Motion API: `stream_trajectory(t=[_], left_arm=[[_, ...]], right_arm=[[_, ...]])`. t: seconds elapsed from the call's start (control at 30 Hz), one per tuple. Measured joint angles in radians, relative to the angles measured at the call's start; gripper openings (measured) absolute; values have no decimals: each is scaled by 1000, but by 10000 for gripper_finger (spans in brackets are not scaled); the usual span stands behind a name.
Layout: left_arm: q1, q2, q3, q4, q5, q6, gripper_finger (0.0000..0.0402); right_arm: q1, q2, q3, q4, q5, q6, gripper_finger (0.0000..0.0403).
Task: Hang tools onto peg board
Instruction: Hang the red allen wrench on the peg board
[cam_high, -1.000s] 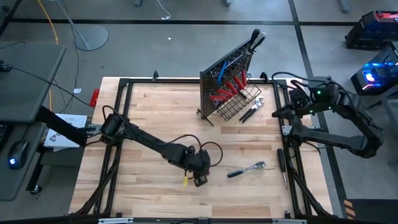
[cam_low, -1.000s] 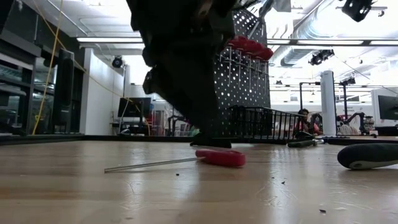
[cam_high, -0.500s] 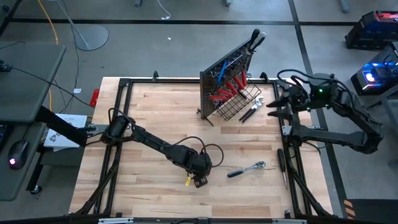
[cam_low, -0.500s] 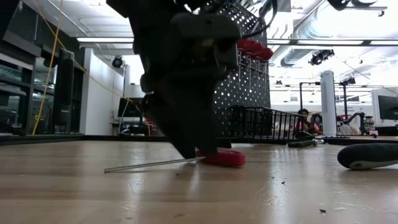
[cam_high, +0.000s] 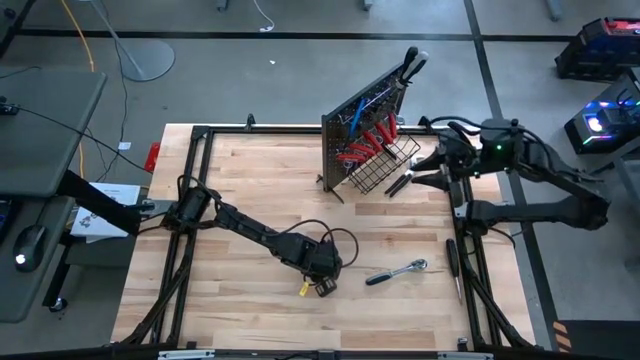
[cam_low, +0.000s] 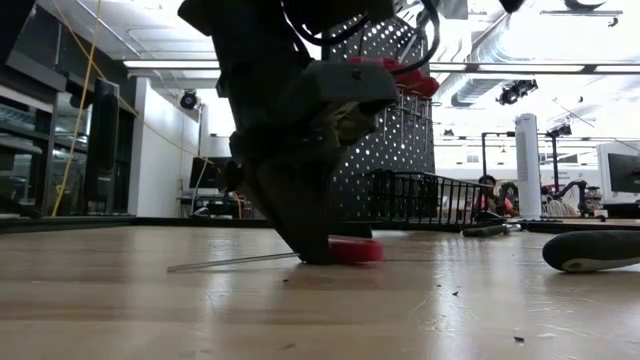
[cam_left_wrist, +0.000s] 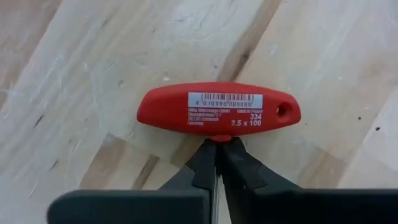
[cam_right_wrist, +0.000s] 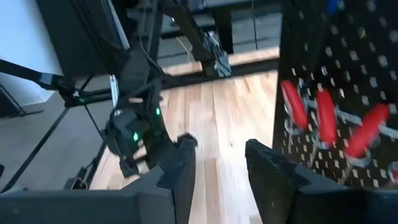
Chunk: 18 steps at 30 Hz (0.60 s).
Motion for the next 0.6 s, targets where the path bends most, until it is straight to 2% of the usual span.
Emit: stream_trajectory(t=[0.23,0.43,0.6], left_arm=[[-3,-78,-12,-35,-92,38,1],[-17,-203,-9,-37,-272,47,0],[-50,-322,-9,-48,-417,54,0]], right_arm=[[119,90,0,158,77,-9,129],[194,147,0,260,161,2,133],[246,193,0,360,186,20,160]])
